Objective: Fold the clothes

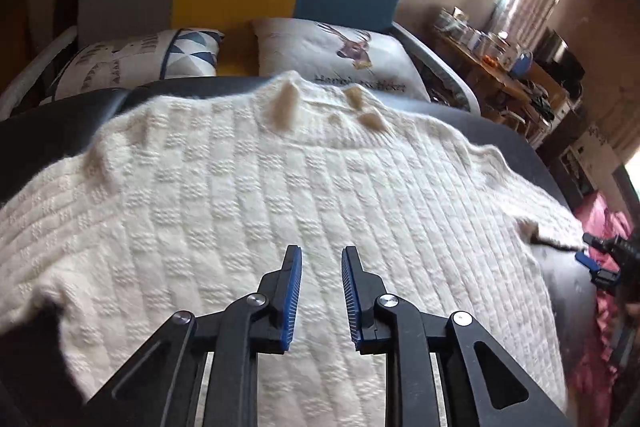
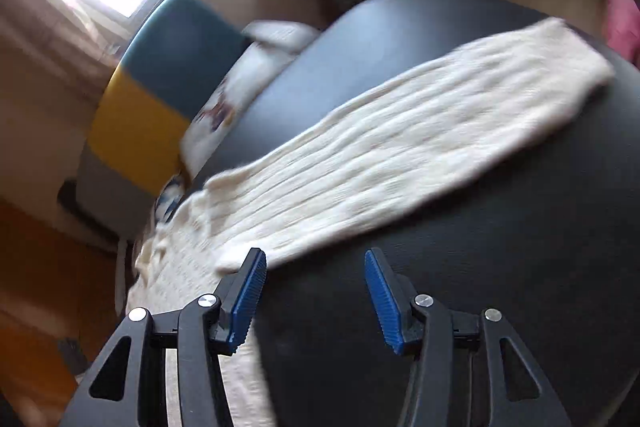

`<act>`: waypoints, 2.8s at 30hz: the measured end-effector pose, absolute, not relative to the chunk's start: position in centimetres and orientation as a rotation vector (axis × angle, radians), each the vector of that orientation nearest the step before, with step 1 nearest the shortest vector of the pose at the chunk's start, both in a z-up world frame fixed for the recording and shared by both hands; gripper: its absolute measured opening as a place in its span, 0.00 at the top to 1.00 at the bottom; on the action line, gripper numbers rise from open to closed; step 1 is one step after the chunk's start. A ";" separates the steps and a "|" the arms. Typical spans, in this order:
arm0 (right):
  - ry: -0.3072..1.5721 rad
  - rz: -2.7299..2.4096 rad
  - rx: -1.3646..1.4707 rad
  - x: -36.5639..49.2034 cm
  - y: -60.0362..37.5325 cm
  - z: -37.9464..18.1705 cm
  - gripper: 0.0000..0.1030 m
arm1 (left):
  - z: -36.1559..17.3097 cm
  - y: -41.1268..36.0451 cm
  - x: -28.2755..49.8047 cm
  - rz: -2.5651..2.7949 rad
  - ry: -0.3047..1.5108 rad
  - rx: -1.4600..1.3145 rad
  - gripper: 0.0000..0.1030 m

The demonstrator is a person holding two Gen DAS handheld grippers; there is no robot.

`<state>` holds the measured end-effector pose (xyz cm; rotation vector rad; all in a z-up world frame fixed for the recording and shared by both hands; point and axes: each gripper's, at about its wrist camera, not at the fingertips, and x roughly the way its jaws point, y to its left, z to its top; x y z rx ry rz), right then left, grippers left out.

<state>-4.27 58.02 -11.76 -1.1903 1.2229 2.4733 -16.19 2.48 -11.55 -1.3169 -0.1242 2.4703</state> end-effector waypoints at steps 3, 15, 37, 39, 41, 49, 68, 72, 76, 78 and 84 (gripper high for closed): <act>1.265 2.318 -1.050 -1.1 64.3 -12.3 0.49 | -12.0 6.1 -14.7 2.411 -0.060 -1.331 0.79; 1.441 2.243 -0.886 -5.0 70.3 -15.5 0.49 | -13.5 8.2 -14.8 2.374 -0.045 -1.379 0.78; 1.267 2.554 -0.937 -9.4 66.8 -13.1 0.92 | -13.0 9.5 -15.9 2.291 -0.146 -1.471 0.73; 1.108 2.635 -1.049 -11.0 64.1 -12.5 0.92 | -12.4 10.0 -16.2 2.262 -0.179 -1.484 0.73; 0.949 2.690 -1.150 -12.3 61.5 -12.5 0.92 | -11.1 12.3 -16.5 2.202 -0.199 -1.459 0.73; 1.259 2.573 -0.954 -8.5 63.1 -13.7 0.80 | -6.4 22.4 -17.6 2.005 -0.169 -1.362 0.67; 1.420 2.374 -0.874 -12.4 68.7 -15.5 0.93 | -13.9 13.8 -16.8 2.300 0.019 -1.450 0.69; 1.184 2.500 -0.954 -13.7 65.5 -13.1 0.93 | -14.0 14.6 -16.7 2.313 0.092 -1.447 0.68; 0.918 2.725 -1.067 -15.3 60.3 -9.8 0.93 | -13.9 14.6 -17.7 2.271 0.057 -1.507 0.68; 0.822 2.794 -1.141 -16.1 57.5 -9.4 0.93 | -13.6 14.4 -18.3 2.250 0.003 -1.553 0.69; 0.589 2.881 -1.354 -17.5 49.4 -10.5 0.93 | -10.4 15.1 -19.6 2.087 -0.326 -1.543 0.84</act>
